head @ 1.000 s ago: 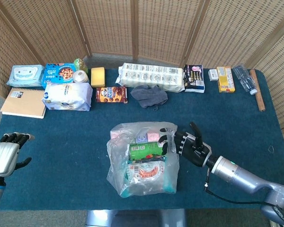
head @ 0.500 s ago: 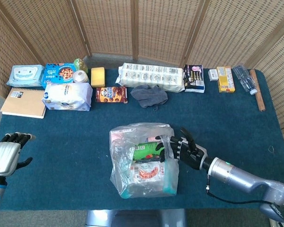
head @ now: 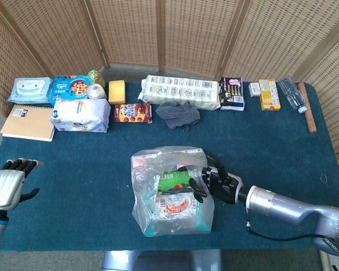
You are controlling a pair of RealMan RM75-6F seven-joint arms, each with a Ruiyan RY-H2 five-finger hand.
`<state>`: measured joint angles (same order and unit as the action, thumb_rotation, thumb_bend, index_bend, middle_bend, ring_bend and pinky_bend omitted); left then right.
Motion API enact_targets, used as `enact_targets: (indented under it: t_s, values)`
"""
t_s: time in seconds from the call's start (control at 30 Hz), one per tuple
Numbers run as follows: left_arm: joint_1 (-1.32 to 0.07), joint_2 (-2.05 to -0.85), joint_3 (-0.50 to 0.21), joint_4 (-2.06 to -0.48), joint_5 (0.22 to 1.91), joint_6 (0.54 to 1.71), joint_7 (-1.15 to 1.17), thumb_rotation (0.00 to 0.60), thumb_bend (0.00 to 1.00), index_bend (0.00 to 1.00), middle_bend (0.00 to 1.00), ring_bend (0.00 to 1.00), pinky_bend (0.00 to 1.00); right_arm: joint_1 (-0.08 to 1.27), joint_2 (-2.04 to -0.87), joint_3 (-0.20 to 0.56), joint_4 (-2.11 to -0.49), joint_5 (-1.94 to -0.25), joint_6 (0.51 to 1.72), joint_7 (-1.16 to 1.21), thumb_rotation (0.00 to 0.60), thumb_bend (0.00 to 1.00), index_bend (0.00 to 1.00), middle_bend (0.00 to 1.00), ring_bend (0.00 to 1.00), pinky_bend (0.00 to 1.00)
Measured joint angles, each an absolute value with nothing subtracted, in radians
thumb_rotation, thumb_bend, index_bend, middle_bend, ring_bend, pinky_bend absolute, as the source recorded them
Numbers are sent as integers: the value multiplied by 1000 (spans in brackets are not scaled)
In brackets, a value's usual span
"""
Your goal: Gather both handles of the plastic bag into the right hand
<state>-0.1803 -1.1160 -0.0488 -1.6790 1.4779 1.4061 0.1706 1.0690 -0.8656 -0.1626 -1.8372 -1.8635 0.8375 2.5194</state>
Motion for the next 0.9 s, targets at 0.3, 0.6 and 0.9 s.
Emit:
enact_targets:
  t_s: [0.3, 0.6, 0.9]
  values:
    - [-181, -1120, -47, -1678, 1475, 1401, 169, 600, 130, 327, 385, 297, 267, 1083, -842, -174, -1864, -1757, 786, 2434, 120, 150, 363, 683, 790, 669]
    - [-182, -1121, -46, -1678, 1473, 1400, 171, 600, 130, 327, 381, 297, 267, 1094, -849, -181, -1862, -1741, 761, 2435, 120, 157, 616, 733, 846, 697]
    - [-181, -1123, -45, -1676, 1471, 1398, 170, 600, 130, 327, 381, 297, 268, 1089, -834, -174, -1860, -1719, 791, 2473, 125, 172, 694, 796, 910, 774]
